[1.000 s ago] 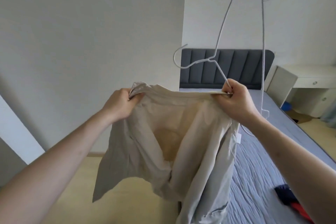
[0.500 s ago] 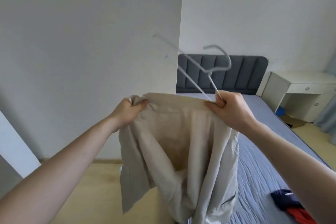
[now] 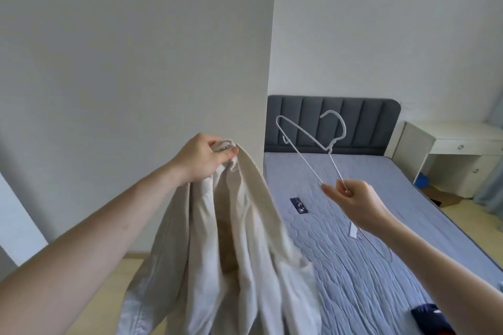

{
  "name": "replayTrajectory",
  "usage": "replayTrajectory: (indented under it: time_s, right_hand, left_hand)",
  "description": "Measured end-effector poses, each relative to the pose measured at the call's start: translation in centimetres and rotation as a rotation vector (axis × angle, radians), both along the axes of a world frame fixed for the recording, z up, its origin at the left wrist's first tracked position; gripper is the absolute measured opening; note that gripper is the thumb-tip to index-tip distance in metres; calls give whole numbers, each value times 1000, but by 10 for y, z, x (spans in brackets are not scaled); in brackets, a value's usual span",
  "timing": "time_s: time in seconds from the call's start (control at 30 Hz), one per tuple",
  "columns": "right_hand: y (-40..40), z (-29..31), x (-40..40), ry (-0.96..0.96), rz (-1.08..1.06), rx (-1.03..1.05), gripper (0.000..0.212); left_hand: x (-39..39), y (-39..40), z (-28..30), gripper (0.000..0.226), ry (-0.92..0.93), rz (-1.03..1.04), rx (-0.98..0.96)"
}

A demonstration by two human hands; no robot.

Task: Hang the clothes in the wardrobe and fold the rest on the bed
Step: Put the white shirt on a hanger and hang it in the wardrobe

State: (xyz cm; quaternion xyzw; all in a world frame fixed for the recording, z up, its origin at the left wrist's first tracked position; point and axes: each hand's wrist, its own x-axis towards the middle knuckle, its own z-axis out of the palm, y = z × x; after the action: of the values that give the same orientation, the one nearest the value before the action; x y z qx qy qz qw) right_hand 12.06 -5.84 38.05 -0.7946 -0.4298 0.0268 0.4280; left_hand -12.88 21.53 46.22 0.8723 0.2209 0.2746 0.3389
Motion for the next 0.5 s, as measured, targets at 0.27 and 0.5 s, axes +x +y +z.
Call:
replayTrajectory:
  time_s: [0.27,0.5]
  right_hand:
    - [-12,16,-26,-72,160,-48,42]
    - [-6,34,-45,-230,254,-95,21]
  left_hand:
    - [-9,36,-13,50,139,209,123]
    - [-20,60,-19,56,203,241,164]
